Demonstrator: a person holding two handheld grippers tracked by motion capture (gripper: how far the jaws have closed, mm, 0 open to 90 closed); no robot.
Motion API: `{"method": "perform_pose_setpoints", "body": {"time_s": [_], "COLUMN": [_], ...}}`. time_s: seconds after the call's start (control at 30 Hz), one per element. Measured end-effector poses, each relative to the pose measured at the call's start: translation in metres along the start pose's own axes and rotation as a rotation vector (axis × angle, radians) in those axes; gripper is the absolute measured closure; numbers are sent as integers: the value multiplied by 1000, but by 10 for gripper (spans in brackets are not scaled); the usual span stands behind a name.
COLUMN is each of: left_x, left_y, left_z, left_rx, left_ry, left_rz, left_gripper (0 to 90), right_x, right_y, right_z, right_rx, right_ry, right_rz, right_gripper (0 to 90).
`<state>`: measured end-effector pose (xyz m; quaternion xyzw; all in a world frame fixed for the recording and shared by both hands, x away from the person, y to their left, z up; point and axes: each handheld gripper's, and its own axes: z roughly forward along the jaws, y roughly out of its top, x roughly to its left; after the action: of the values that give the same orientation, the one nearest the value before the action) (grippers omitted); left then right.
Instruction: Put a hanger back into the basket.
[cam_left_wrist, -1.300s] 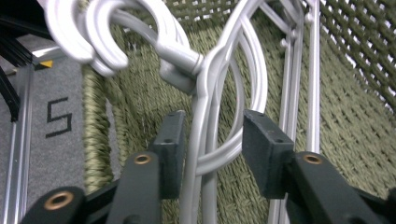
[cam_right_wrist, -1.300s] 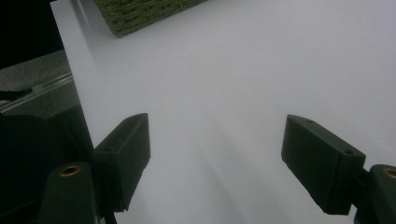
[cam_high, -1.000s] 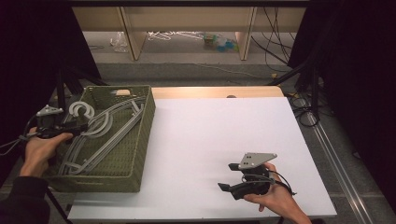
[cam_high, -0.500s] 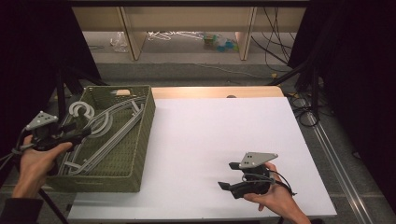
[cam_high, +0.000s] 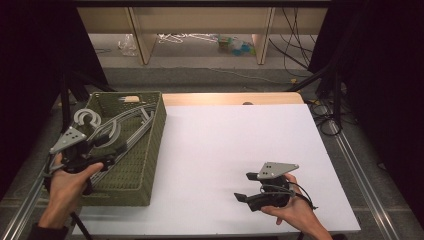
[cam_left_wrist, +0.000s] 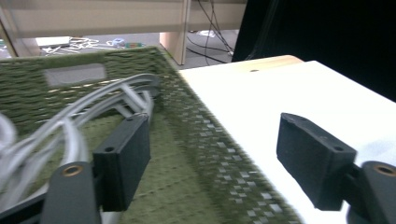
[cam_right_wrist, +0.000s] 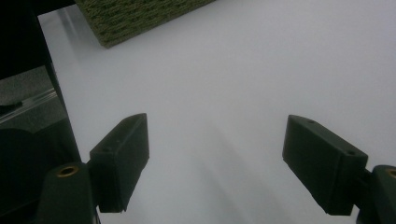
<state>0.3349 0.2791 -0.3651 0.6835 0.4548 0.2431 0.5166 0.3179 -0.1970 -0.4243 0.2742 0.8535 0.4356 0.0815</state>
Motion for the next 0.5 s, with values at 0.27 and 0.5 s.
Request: {"method": "perform_pose_setpoints", "body": {"time_s": [0.27,0.5], "left_x": [-44,-60], "left_y": [-14,-19], "left_z": [11,17], "left_rx": [20,27], "left_ry": [-85,-123], "left_rz": [48,66], "left_gripper": [228,221], "right_x": [0,-1], "right_y": [-1,-1], "right_z": [1,1], "right_rx": [-11,-19], "right_ry": [1,-3], "right_rz": [-5,1], "right_gripper": [236,236]}}
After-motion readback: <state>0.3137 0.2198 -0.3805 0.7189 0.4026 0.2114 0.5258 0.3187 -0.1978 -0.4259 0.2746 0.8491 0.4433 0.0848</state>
